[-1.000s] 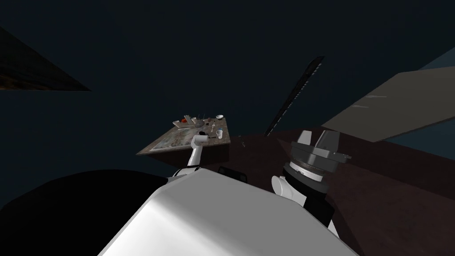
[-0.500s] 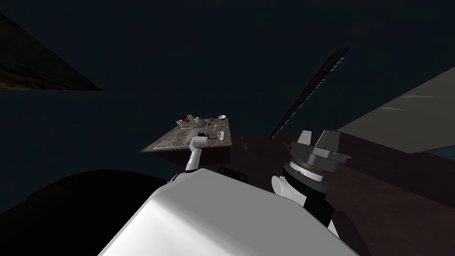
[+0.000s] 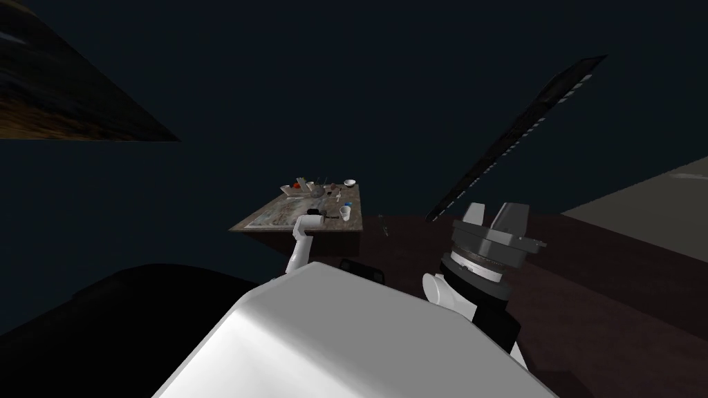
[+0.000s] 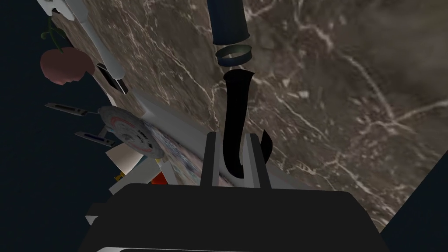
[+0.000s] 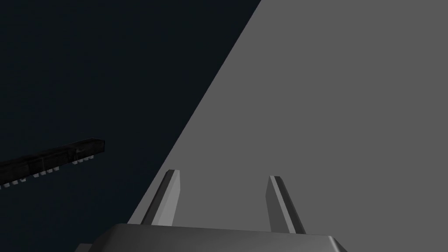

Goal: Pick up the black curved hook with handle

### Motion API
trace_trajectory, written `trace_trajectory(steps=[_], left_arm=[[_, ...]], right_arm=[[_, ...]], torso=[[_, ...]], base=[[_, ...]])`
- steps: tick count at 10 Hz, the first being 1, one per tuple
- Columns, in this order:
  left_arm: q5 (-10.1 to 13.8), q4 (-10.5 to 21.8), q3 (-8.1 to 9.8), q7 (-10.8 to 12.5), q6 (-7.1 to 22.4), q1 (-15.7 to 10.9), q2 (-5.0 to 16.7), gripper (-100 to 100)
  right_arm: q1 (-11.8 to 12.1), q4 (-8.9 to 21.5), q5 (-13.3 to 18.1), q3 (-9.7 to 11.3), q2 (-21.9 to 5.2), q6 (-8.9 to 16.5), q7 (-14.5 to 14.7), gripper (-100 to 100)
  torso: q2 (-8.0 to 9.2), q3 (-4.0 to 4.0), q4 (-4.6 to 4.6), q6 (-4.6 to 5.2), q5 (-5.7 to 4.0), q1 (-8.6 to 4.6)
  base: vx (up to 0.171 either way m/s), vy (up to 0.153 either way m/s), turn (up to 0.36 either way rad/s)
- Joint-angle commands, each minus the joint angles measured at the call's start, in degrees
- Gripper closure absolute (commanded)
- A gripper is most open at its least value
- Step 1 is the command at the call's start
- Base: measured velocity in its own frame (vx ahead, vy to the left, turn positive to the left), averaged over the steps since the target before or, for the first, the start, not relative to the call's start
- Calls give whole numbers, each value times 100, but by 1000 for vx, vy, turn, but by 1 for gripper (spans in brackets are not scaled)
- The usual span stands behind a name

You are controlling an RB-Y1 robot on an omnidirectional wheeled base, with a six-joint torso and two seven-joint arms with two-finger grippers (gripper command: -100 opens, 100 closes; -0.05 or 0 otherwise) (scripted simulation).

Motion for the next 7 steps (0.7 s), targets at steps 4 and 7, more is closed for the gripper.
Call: trace_trajectory(steps=[4, 7], left_arm=[[264, -777, -288, -317, 197, 564, -168, 100], [246, -792, -280, -305, 193, 532, -164, 0]], right_arm=[[0, 0, 0, 0, 0, 0, 0, 0], [-1, 0, 0, 0, 0, 0, 0, 0]], torso=[[-7, -3, 0, 3, -1, -6], [12, 7, 3, 2, 2, 6]], base=[[87, -29, 177], [28, -10, 29]])
